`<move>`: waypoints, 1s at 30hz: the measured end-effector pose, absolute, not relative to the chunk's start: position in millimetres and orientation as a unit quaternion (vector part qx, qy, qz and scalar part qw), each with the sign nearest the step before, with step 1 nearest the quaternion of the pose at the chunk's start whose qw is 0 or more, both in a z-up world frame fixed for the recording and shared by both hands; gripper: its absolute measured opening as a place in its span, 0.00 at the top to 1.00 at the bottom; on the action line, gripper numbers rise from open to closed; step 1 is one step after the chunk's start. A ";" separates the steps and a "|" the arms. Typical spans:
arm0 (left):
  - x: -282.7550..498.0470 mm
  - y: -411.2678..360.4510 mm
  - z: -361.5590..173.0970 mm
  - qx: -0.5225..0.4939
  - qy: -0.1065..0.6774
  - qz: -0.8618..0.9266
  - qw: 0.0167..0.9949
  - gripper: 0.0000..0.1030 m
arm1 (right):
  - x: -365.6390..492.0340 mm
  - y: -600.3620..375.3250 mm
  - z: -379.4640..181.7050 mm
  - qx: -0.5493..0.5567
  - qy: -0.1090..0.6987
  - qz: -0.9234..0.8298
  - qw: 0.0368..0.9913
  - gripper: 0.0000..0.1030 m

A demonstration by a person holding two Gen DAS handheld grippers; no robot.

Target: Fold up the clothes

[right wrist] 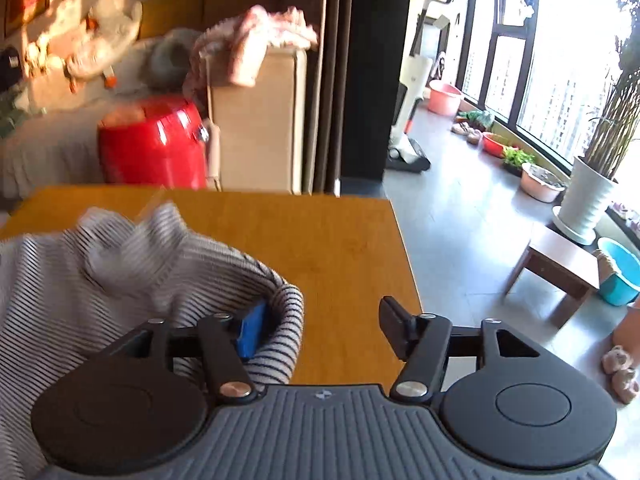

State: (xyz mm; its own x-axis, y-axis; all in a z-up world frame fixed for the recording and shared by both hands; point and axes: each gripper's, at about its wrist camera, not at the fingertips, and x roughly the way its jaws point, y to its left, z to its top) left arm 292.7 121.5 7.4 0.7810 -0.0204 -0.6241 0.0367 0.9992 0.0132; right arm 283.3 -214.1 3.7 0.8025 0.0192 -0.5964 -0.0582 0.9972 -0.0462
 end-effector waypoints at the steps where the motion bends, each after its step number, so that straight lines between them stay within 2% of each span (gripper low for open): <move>1: 288.4 119.9 11.7 0.007 0.327 -0.022 0.945 0.08 | 278.7 -211.0 9.9 -0.035 0.302 0.027 0.952 0.41; 4: 274.0 106.6 21.2 -0.004 0.314 -0.055 0.948 0.08 | 265.4 -204.4 25.0 -0.035 0.281 0.063 0.957 0.41; 6: 263.2 95.3 24.0 -0.014 0.310 -0.082 0.947 0.08 | 253.1 -196.0 30.6 -0.028 0.277 0.096 0.956 0.46; 10: 250.2 76.9 17.0 -0.019 0.309 -0.136 0.941 0.08 | 233.9 -173.9 25.6 -0.008 0.303 0.160 0.939 0.48; 15: 253.3 74.7 -7.2 0.003 0.335 -0.127 0.934 0.08 | 224.7 -171.6 -7.0 -0.009 0.361 0.146 0.921 0.48; 21: 262.0 99.7 -24.2 0.004 0.357 -0.076 0.931 0.04 | 219.4 -183.1 -12.1 -0.042 0.356 0.116 0.926 0.49; 25: 261.1 104.4 -23.5 -0.003 0.355 -0.070 0.932 0.04 | 216.5 -172.2 -11.0 -0.070 0.357 0.103 0.926 0.49; 30: 255.6 111.6 -15.8 -0.008 0.348 -0.068 0.935 0.04 | 204.8 -163.9 1.2 -0.073 0.359 0.103 0.925 0.41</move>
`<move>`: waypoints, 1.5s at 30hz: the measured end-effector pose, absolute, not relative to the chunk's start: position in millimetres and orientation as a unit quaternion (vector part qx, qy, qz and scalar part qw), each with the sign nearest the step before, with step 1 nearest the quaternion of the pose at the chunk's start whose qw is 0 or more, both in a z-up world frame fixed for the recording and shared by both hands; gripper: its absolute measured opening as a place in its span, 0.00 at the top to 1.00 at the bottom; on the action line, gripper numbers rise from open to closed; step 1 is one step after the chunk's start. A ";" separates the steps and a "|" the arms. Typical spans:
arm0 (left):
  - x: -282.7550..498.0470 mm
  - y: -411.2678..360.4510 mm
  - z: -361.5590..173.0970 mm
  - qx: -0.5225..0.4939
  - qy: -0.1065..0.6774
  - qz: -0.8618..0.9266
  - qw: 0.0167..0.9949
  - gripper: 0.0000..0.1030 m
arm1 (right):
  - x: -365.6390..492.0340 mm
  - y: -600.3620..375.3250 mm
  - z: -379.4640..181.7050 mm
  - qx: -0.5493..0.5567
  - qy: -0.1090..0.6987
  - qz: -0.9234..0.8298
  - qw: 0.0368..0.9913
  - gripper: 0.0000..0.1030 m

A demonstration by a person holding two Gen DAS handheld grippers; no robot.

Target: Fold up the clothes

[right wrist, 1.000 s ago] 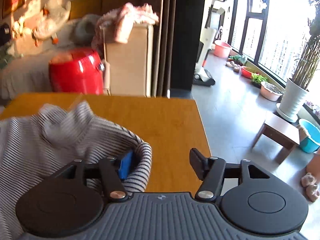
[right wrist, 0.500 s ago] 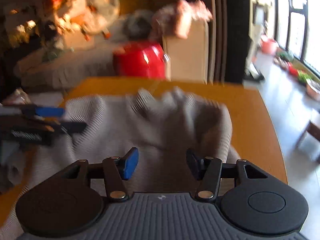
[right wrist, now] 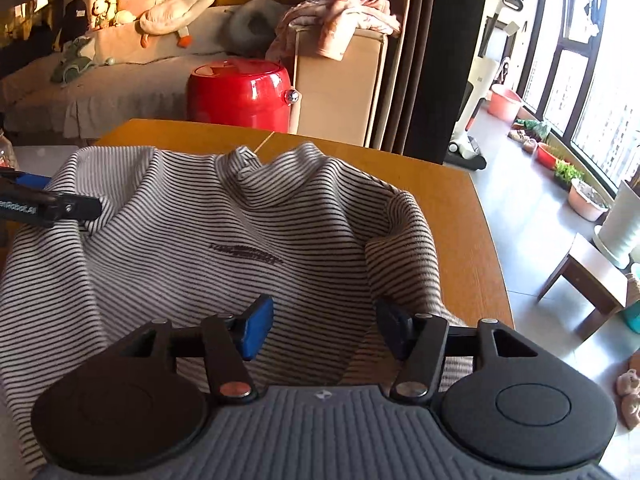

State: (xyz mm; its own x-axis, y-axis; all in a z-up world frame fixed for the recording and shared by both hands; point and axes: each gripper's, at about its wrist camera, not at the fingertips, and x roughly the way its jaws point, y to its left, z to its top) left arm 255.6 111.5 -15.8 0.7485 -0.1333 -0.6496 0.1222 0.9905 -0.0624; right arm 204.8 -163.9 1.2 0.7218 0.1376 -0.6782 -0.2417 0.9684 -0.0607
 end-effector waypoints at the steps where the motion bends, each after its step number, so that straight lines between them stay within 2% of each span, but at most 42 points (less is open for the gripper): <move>1: 255.5 114.2 -14.5 -0.012 0.347 -0.068 0.935 0.04 | 201.0 -165.3 6.1 -0.052 0.365 0.111 0.923 0.39; 3: 255.2 118.7 -12.5 -0.022 0.346 -0.069 0.936 0.03 | 187.9 -169.5 15.9 0.012 0.387 0.147 0.910 0.32; 7: 254.7 122.5 -8.1 -0.039 0.344 -0.072 0.936 0.03 | 158.4 -165.0 14.0 0.089 0.438 0.206 0.871 0.28; 9: 252.7 122.5 -4.4 -0.043 0.339 -0.073 0.937 0.03 | 145.6 -153.2 3.6 0.094 0.460 0.215 0.856 0.27; 11: 250.2 122.7 -0.4 -0.047 0.334 -0.073 0.939 0.03 | 130.2 -135.2 0.6 0.057 0.446 0.222 0.865 0.27; 12: 249.0 123.3 1.6 -0.049 0.332 -0.072 0.939 0.03 | 123.9 -125.5 0.7 0.035 0.436 0.228 0.870 0.41; 13: 247.9 124.7 3.5 -0.052 0.331 -0.071 0.940 0.03 | 119.1 -115.8 0.9 0.015 0.428 0.236 0.872 0.49; 14: 246.6 126.0 5.2 -0.054 0.330 -0.069 0.940 0.03 | 115.6 -107.2 1.1 -0.005 0.420 0.242 0.875 0.62; 15: 245.0 127.8 7.1 -0.056 0.328 -0.068 0.941 0.02 | 113.2 -99.6 1.4 -0.025 0.412 0.246 0.877 0.77; 17: 241.2 132.8 11.5 -0.060 0.324 -0.064 0.942 0.02 | 113.2 -89.6 4.2 -0.047 0.400 0.255 0.879 0.89; 18: 239.5 135.5 13.6 -0.062 0.322 -0.062 0.943 0.02 | 116.0 -87.5 7.5 -0.046 0.394 0.258 0.881 0.91; 24: 232.5 152.4 26.2 -0.083 0.312 -0.047 0.945 0.01 | 146.8 -97.3 60.3 -0.041 0.308 0.238 0.920 0.92; 30: 224.4 145.9 33.6 -0.084 0.310 -0.068 0.945 0.00 | 190.7 -149.0 104.9 -0.027 0.231 0.132 0.964 0.92; 34: 223.8 131.8 27.7 -0.076 0.320 -0.088 0.940 0.00 | 207.7 -189.9 98.9 -0.005 0.239 0.066 0.969 0.92; 40: 226.0 110.4 11.2 -0.058 0.342 -0.101 0.932 0.00 | 226.2 -225.9 50.6 0.030 0.299 0.026 0.953 0.91; 45: 222.4 100.8 0.1 -0.039 0.360 -0.106 0.926 0.00 | 230.6 -242.5 23.5 0.047 0.323 0.007 0.945 0.86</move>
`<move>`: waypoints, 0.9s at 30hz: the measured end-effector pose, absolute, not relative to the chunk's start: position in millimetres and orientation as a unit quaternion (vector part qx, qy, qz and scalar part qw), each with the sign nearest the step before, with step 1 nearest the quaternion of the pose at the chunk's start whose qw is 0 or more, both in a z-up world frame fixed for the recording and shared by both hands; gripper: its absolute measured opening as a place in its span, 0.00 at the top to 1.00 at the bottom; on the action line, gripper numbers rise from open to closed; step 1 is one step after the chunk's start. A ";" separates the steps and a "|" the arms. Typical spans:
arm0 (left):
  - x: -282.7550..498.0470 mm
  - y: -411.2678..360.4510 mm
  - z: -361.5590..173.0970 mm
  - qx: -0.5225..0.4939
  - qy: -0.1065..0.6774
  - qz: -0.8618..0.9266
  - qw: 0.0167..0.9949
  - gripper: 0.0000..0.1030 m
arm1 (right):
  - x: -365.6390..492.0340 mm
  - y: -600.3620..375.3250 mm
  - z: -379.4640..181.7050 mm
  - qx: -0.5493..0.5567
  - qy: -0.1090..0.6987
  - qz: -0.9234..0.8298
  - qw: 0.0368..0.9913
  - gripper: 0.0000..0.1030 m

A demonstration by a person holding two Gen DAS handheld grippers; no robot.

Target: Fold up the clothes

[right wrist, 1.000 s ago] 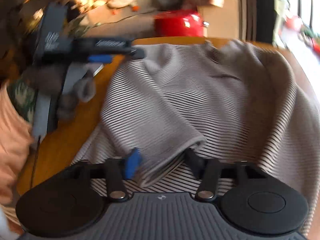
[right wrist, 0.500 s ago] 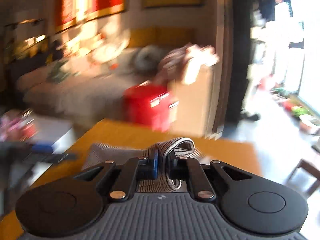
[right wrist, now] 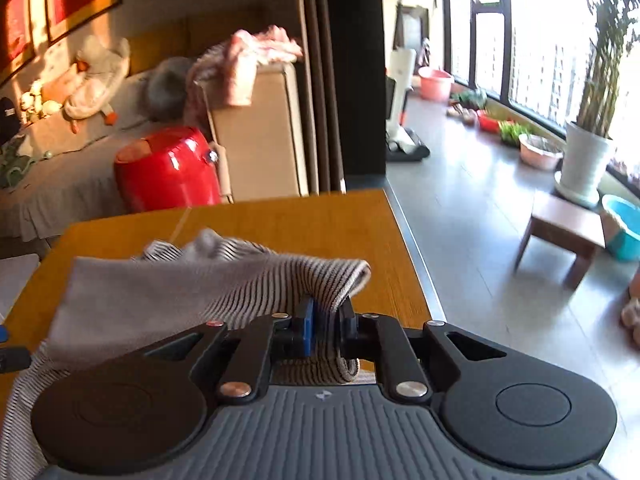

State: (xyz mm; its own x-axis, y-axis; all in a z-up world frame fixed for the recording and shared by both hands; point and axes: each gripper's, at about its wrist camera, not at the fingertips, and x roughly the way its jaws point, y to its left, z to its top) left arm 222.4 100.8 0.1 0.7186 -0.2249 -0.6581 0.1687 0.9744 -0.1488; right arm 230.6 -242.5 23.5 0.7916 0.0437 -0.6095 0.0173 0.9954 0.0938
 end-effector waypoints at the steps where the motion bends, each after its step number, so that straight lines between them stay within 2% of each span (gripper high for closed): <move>1: 221.6 99.9 -1.4 -0.036 0.362 -0.106 0.925 0.00 | 230.1 -245.7 21.6 0.050 0.322 0.002 0.945 0.84; 4: 219.3 98.3 -3.7 -0.030 0.365 -0.105 0.925 0.00 | 228.7 -255.5 16.1 0.060 0.320 -0.015 0.945 0.82; 7: 220.2 94.4 -5.0 -0.026 0.367 -0.105 0.924 0.00 | 218.6 -270.4 24.2 0.087 0.303 -0.016 0.949 0.71; 9: 222.0 89.3 -5.6 -0.024 0.367 -0.109 0.923 0.00 | 210.9 -276.9 32.7 0.106 0.294 0.004 0.950 0.52; 13: 225.4 75.2 -7.5 -0.019 0.368 -0.123 0.922 0.00 | 204.4 -271.8 31.8 0.096 0.311 0.034 0.945 0.42; 15: 224.5 69.5 -7.6 -0.015 0.367 -0.129 0.921 0.00 | 212.3 -263.2 24.0 0.084 0.329 0.029 0.940 0.40; 16: 223.4 68.0 -7.4 -0.013 0.366 -0.131 0.921 0.00 | 217.1 -259.7 19.9 0.086 0.336 0.030 0.938 0.44; 17: 222.3 67.2 -7.2 -0.011 0.365 -0.133 0.921 0.00 | 221.9 -256.1 15.7 0.088 0.343 0.032 0.935 0.72; 18: 221.4 66.6 -7.3 -0.009 0.365 -0.134 0.921 0.00 | 225.4 -249.4 17.4 0.082 0.341 0.036 0.936 0.86; 20: 220.9 66.2 -8.5 -0.005 0.365 -0.131 0.922 0.00 | 229.6 -229.2 35.3 0.059 0.318 0.055 0.945 0.94; 27: 225.4 69.2 -10.8 -0.008 0.371 -0.117 0.921 0.00 | 218.2 -175.9 161.8 0.061 0.148 0.179 0.971 0.97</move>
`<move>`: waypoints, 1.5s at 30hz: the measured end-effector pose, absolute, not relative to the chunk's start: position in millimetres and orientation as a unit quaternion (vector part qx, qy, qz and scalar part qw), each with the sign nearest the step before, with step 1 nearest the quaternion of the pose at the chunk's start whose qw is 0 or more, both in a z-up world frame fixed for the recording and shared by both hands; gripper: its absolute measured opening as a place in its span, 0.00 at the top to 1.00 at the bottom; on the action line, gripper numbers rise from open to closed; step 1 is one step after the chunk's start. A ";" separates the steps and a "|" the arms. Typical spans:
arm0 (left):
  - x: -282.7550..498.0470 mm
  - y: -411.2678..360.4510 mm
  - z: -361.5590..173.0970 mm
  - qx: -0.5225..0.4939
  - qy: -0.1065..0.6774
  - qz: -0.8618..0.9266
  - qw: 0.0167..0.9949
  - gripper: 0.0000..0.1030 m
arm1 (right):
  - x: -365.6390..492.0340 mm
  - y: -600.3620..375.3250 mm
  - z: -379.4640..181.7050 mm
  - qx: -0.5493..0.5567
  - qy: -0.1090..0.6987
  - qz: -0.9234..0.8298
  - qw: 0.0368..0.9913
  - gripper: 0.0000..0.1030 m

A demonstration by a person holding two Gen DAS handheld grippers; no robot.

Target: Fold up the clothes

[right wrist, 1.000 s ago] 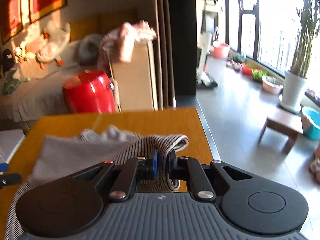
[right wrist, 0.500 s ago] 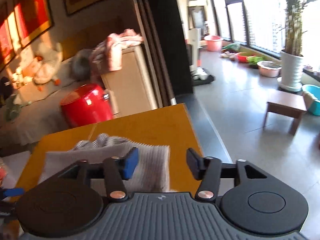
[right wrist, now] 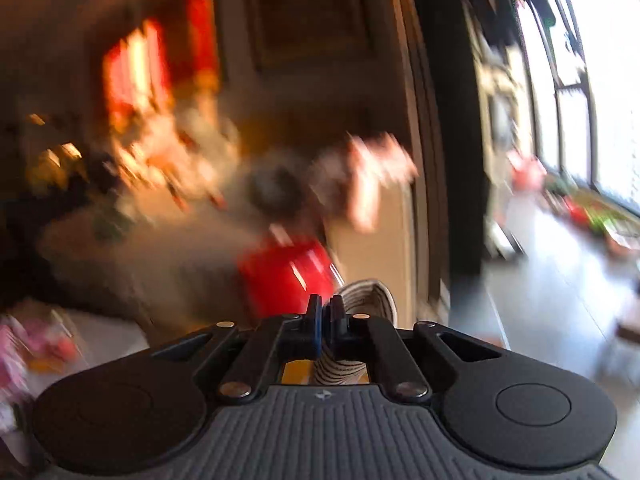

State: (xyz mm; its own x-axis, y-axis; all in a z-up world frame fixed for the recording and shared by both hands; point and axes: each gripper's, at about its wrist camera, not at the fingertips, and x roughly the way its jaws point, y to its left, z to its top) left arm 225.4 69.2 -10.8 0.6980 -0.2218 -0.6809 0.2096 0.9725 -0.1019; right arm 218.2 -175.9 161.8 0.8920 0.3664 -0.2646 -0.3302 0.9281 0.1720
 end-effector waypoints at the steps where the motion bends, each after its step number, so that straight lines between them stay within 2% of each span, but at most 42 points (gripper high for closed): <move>1: 225.0 69.7 -10.5 -0.008 0.370 -0.117 0.922 0.00 | 216.3 -176.8 170.2 0.068 0.133 0.185 0.971 0.97; 4: 224.2 72.0 -8.8 -0.008 0.368 -0.117 0.922 0.00 | 216.9 -188.4 167.4 0.085 0.132 0.169 0.973 0.98; 11: 216.6 59.6 7.8 0.001 0.333 -0.151 0.931 0.00 | 234.4 -232.5 82.9 0.108 0.254 0.084 0.957 0.98; 16: 220.5 34.2 4.4 0.028 0.321 -0.179 0.929 0.00 | 213.5 -231.6 44.7 0.023 0.291 0.069 0.954 0.94; 18: 227.1 26.3 -4.5 0.041 0.326 -0.173 0.929 0.00 | 213.2 -230.8 39.1 0.026 0.293 0.077 0.953 0.75; 21: 235.6 19.1 -15.7 0.056 0.331 -0.161 0.928 0.00 | 220.6 -233.0 31.3 0.054 0.291 0.082 0.952 0.57; 24: 237.0 22.7 -23.1 0.072 0.335 -0.140 0.929 0.00 | 250.5 -230.8 16.0 0.097 0.300 0.074 0.946 0.51; 26: 240.1 30.6 -27.0 0.076 0.342 -0.120 0.929 0.00 | 273.0 -226.2 1.5 0.123 0.314 0.071 0.939 0.52; 27: 242.4 35.5 -28.7 0.077 0.346 -0.109 0.929 0.00 | 280.4 -222.5 -2.5 0.127 0.318 0.069 0.937 0.68; 28: 244.6 41.2 -30.2 0.078 0.350 -0.095 0.929 0.00 | 284.4 -217.6 -3.3 0.125 0.318 0.067 0.938 0.75; 30: 246.9 55.9 -30.1 0.078 0.351 -0.061 0.931 0.00 | 281.1 -210.8 7.8 0.125 0.296 0.078 0.944 0.81; 34: 249.0 88.6 -25.1 0.054 0.355 -0.026 0.933 0.00 | 262.5 -214.8 43.3 0.169 0.256 0.127 0.943 0.82; 36: 246.9 96.2 -20.9 0.041 0.355 -0.023 0.934 0.00 | 256.8 -215.2 46.3 0.182 0.261 0.146 0.937 0.82; 42: 229.3 92.0 -6.2 0.034 0.353 -0.073 0.932 0.00 | 259.6 -215.4 -3.7 0.154 0.358 0.108 0.914 0.80; 45: 218.8 80.9 5.0 0.035 0.337 -0.119 0.933 0.00 | 248.2 -225.4 -12.9 0.135 0.374 0.096 0.913 0.78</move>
State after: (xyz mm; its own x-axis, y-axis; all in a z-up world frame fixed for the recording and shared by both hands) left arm 218.8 80.9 5.0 0.7445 -0.1975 -0.6378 0.2453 0.9693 -0.0138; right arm 248.2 -225.4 -12.9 0.7027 0.2752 -0.6561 -0.0737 0.9454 0.3175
